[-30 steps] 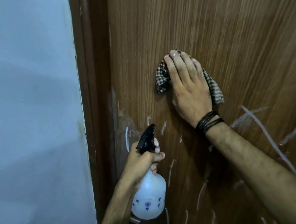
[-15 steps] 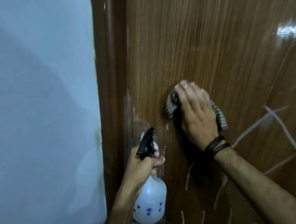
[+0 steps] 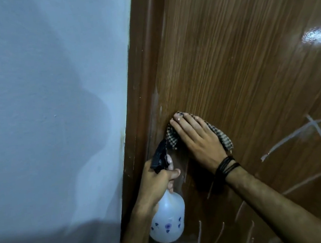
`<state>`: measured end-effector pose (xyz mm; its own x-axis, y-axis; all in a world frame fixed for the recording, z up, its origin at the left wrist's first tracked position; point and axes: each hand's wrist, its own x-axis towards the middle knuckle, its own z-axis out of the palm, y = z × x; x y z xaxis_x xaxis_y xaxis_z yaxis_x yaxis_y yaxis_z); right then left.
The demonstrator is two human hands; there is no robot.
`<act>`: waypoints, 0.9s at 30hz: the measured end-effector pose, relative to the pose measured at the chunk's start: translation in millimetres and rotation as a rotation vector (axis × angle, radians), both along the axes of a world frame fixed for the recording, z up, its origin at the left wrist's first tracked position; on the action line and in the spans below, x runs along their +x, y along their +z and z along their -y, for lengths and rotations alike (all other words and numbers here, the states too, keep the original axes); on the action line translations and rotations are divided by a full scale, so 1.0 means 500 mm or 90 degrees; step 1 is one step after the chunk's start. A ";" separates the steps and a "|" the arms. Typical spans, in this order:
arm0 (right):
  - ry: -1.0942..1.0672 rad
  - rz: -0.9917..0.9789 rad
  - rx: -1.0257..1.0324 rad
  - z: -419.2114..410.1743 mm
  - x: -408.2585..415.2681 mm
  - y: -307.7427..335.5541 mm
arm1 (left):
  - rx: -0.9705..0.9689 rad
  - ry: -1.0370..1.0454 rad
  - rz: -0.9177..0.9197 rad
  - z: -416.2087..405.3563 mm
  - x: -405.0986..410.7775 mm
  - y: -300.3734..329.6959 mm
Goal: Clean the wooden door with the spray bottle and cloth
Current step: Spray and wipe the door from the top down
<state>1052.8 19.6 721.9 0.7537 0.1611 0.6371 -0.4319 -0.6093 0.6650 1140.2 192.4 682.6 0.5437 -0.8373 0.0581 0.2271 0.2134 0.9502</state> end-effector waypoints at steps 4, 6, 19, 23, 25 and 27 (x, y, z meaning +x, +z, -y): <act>0.047 0.137 0.073 -0.018 0.053 0.110 | 0.004 0.013 0.001 0.002 0.002 0.004; 0.066 0.193 0.095 -0.031 0.087 0.174 | -0.008 0.018 0.009 0.003 0.005 0.012; 0.087 -0.175 -0.057 -0.008 0.073 -0.020 | -0.031 0.055 0.017 -0.022 0.010 -0.003; 0.088 -0.047 -0.022 -0.020 0.087 0.087 | -0.031 0.065 0.000 -0.023 0.006 -0.008; 0.071 0.067 0.045 -0.031 0.101 0.163 | -0.027 0.062 -0.006 -0.021 0.005 -0.010; 0.076 0.136 0.092 -0.041 0.117 0.208 | -0.026 0.055 -0.008 -0.019 0.002 -0.013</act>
